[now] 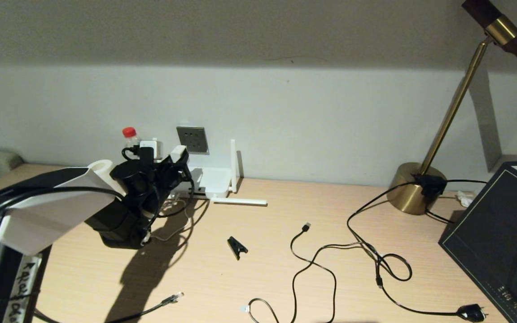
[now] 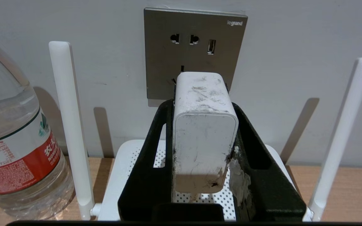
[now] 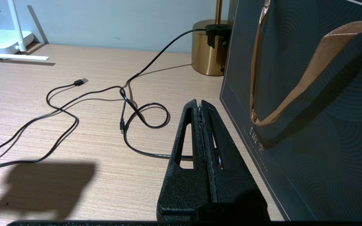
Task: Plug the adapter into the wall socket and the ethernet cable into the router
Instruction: Align plug and socket
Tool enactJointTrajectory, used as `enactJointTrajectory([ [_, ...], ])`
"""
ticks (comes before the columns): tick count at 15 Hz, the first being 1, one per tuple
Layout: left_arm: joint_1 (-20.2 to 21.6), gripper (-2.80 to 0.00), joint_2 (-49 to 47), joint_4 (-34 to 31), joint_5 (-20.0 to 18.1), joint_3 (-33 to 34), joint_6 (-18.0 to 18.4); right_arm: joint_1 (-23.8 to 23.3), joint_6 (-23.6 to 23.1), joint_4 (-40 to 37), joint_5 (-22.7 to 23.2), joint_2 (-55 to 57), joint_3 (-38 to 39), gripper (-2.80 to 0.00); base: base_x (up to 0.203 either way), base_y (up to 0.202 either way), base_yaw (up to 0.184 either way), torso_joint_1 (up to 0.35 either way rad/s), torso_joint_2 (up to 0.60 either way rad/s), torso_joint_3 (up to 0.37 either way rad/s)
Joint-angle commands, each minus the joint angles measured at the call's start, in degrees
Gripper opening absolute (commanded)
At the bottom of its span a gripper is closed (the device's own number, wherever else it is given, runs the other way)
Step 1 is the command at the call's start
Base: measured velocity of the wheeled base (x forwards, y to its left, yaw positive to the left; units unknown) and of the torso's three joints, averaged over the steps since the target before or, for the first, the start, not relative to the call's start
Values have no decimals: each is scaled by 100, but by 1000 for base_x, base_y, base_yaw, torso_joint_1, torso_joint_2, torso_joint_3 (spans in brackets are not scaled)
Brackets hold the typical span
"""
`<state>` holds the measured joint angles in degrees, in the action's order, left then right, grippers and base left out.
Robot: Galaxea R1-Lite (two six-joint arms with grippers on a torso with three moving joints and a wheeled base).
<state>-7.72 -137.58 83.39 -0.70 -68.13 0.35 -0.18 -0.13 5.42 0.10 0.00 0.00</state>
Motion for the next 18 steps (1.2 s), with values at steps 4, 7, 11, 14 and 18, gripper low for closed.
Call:
enactJointTrajectory([
  [4,-11,-280,-146,37,17,-254,-1,1,-4,3,-1,9,202,-280,0,0,0,0,0,0],
  [7,-11,-280,-172,25,17,-399,0,1,-4,3,-1,9,202,-280,0,0,0,0,0,0],
  [11,-19,-280,-209,-10,14,-563,0,-1,-4,3,-1,9,202,-280,0,0,0,0,0,0],
  [14,-19,-280,-243,-42,0,-596,0,-7,-4,3,-1,9,202,-280,0,0,0,0,0,0],
  [18,-19,-280,-271,-89,-9,-682,0,1,-4,3,-1,9,202,-280,0,0,0,0,0,0],
])
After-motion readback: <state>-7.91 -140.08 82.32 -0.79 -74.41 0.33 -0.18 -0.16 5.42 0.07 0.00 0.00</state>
